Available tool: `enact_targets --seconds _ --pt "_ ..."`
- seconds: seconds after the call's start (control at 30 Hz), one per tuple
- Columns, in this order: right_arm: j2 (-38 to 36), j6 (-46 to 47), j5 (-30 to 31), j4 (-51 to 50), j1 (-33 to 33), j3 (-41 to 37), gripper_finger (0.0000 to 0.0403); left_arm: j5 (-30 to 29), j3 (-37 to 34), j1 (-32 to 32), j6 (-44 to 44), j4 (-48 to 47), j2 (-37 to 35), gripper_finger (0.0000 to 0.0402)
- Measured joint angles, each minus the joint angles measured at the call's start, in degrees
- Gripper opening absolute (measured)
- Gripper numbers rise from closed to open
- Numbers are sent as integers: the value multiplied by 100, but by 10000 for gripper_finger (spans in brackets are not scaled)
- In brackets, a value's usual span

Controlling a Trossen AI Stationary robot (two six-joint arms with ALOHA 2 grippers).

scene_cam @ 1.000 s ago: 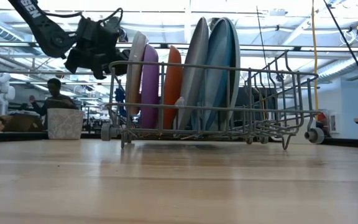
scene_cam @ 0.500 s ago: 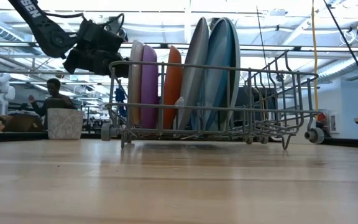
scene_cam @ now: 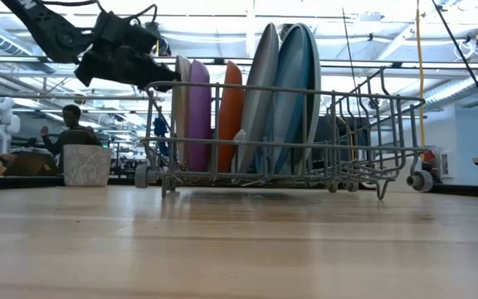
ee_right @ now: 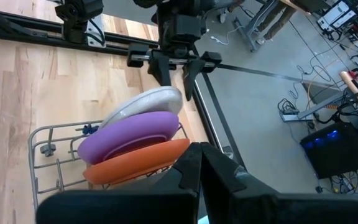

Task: Sort dishes
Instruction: Put the white plate in the dish rack

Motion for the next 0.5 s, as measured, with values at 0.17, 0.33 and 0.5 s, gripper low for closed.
enact_targets --seconds 0.17,0.33,0.5 --pt "0 -20 0 37 -13 0 0 -4 2 -1 44 -697 36 167" --pt "0 -35 1 70 -28 0 0 -32 2 -80 37 -845 100 167" --pt "0 -11 0 71 -28 1 0 -20 2 -193 -100 -847 53 180"
